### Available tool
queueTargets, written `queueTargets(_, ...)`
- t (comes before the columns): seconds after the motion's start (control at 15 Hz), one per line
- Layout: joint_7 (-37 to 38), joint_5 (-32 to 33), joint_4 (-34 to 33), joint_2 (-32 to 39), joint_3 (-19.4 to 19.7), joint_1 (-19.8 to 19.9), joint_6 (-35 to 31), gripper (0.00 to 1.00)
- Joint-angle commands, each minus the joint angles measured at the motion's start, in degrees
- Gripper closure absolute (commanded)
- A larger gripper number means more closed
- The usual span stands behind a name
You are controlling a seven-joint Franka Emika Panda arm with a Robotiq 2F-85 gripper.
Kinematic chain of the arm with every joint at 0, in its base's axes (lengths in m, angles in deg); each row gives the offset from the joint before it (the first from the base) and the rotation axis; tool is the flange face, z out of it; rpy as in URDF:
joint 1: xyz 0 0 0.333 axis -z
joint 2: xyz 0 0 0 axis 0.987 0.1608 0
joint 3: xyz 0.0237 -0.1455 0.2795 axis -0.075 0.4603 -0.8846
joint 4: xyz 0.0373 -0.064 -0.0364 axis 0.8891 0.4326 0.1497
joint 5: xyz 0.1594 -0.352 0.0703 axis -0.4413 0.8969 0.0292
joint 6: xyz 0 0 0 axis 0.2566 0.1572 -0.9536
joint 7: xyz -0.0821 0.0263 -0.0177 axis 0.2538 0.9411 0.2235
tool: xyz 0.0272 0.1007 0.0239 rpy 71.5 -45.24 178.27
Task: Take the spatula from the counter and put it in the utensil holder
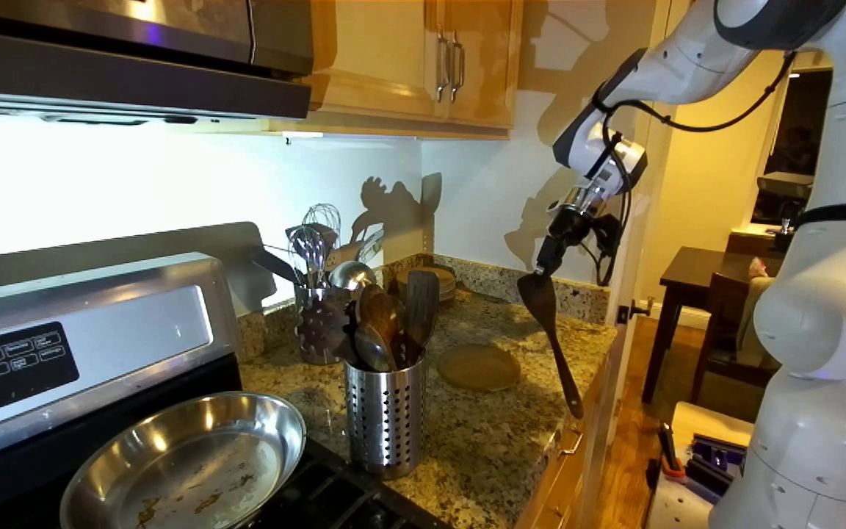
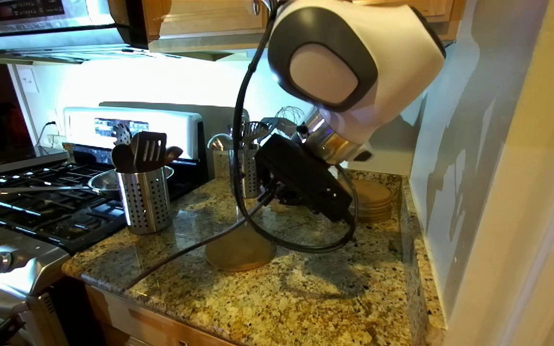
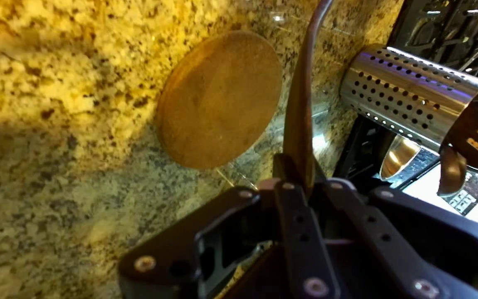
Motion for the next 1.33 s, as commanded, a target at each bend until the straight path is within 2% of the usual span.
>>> queueTargets(0.0, -0.51, 0.44, 1.81, -6.90, 1.00, -3.20, -1.67, 0.93)
queueTargets(0.8, -4.42, 3.06, 6.49, -23.65, -0.78, -12.51, -14.76, 0.96)
queueTargets(0.87, -3.14, 2.21, 2.59, -19.30, 0.67, -12.83, -11.14, 0.96)
queueTargets(0.93, -3.11, 2.26, 2.82, -19.92, 0.67, -13.22, -11.43, 0.93)
queueTargets(1.27, -3.16, 2.19, 2.75, -19.04, 0.99, -13.24, -11.38, 0.93)
